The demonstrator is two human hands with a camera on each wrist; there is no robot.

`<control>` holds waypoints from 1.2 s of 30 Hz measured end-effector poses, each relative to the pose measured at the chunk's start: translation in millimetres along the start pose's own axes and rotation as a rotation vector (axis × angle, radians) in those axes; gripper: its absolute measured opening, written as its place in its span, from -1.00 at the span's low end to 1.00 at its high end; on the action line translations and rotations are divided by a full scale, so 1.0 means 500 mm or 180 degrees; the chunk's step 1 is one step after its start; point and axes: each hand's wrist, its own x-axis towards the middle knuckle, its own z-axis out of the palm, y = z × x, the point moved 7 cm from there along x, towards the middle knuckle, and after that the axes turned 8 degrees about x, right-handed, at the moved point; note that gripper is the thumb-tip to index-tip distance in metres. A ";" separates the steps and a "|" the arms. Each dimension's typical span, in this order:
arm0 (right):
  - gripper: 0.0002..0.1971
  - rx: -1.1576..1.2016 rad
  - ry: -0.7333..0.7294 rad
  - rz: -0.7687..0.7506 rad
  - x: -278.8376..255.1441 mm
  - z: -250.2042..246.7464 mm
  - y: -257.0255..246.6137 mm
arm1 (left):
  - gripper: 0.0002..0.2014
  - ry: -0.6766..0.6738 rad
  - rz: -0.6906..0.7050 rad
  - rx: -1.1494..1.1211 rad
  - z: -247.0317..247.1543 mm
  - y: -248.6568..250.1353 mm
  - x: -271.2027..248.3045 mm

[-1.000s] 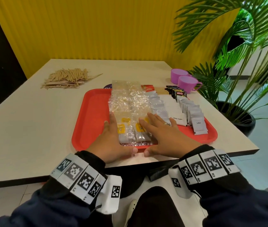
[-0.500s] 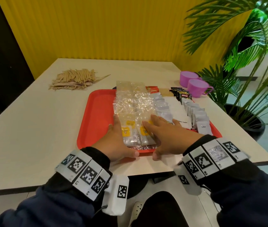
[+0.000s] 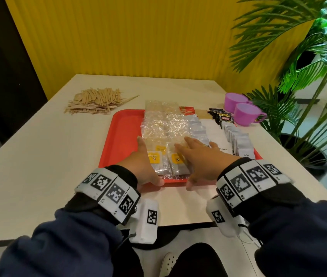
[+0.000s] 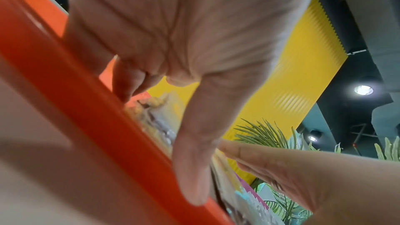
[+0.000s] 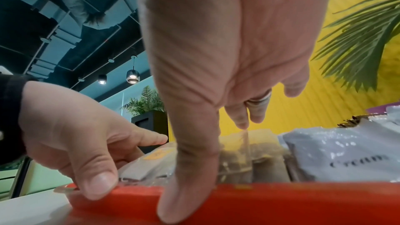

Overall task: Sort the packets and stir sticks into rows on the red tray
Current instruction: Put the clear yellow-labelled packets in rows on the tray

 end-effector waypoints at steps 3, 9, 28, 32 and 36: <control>0.14 -0.0017 0.0029 0.0023 0.015 -0.011 0.004 | 0.27 -0.0029 -0.0017 0.0074 -0.009 0.005 0.010; 0.19 0.0036 -0.0126 0.0038 0.045 -0.020 0.011 | 0.24 -0.0062 -0.0019 0.0041 -0.032 0.008 0.032; 0.08 -0.0039 0.0066 0.0010 0.142 -0.048 -0.056 | -0.05 0.0103 -0.0086 -0.0798 -0.099 -0.030 0.146; 0.04 -0.0276 0.0224 0.0074 0.159 -0.054 -0.064 | -0.03 0.0043 -0.0132 -0.0932 -0.097 -0.030 0.162; 0.05 -0.0299 0.0227 0.0142 0.166 -0.055 -0.071 | 0.00 0.0169 -0.0146 -0.0843 -0.114 -0.031 0.165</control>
